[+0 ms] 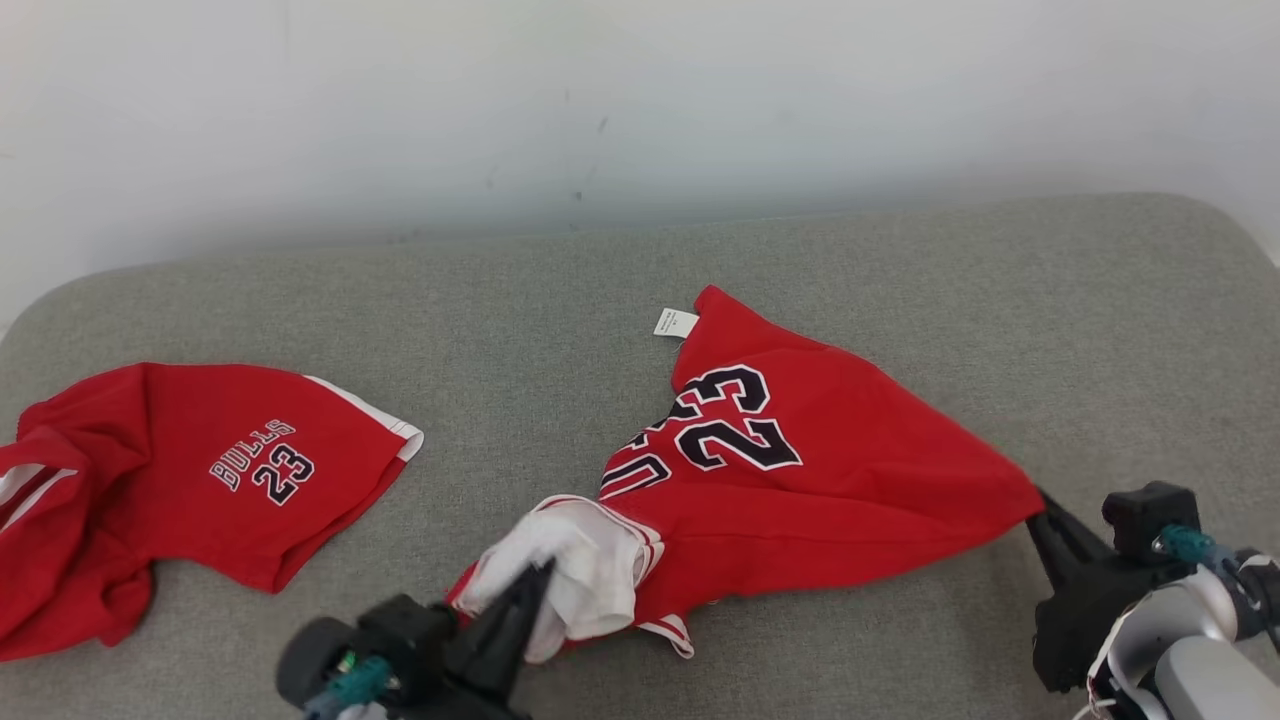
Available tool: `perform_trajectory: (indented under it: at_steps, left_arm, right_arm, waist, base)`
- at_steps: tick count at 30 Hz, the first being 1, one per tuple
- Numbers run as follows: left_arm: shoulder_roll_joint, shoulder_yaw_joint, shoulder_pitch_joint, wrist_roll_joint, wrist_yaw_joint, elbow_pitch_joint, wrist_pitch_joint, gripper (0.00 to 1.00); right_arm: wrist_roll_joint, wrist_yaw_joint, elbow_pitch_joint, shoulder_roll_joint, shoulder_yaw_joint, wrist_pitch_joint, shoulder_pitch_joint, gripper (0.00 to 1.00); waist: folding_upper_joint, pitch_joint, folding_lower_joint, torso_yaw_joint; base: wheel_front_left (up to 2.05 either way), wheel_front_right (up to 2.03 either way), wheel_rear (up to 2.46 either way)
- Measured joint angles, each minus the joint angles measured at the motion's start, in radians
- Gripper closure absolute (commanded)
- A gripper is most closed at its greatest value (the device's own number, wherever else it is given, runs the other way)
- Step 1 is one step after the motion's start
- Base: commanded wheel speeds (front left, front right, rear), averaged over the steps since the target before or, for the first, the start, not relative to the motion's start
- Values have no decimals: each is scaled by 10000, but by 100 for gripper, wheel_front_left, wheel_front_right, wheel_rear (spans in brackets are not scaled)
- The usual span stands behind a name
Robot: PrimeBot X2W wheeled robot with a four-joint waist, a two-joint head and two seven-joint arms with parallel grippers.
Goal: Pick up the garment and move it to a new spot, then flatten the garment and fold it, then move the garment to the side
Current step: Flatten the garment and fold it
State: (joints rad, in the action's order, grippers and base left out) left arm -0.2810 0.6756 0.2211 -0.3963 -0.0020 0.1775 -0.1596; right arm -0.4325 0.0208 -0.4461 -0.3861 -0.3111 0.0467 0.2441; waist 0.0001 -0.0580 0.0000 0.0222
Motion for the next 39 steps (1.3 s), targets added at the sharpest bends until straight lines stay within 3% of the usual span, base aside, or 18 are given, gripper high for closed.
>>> perform_trajectory:
  at_steps: [5, 9, 18, 28, 33, 39]
  left_arm:
    - [-182, 483, -298, -180, -479, 675, 1103, 100]
    - [-430, 479, -390, -280, -523, 1005, 1816, 100]
    - [-1101, -1254, -223, -1229, -163, 798, 1557, 100]
    - [-1206, -1651, 563, -1806, -629, 424, 1501, 100]
    - [-1498, -2077, 2005, -2270, -1053, 541, 1837, 100]
    - [-1960, -2493, 6017, -2481, -1214, 1801, 2796, 100]
  right_arm:
    - [-2, 0, -121, 61, -13, -29, -97, 100]
    - [-36, -4, -232, 52, 54, -27, -99, 100]
    - [-40, 2, -362, 107, -79, -27, 228, 100]
    - [-42, 541, -451, 702, -667, -573, 1813, 100]
    - [-420, 865, -857, 1093, -936, -1463, 3410, 100]
    - [-602, 949, -2268, 1185, -1057, -3058, 6804, 100]
  waist:
    - [0, -39, 0, 64]
    - [0, -31, 0, 196]
    - [0, 15, 0, 493]
    - [0, -179, -1, 591]
    - [0, -551, 0, 439]
    - [1, -1242, 1, 155]
  base:
    - [0, 0, 0]
    - [0, 0, 0]
    - [0, 0, 0]
    - [0, 0, 0]
    - [0, 0, 0]
    - [0, 0, 0]
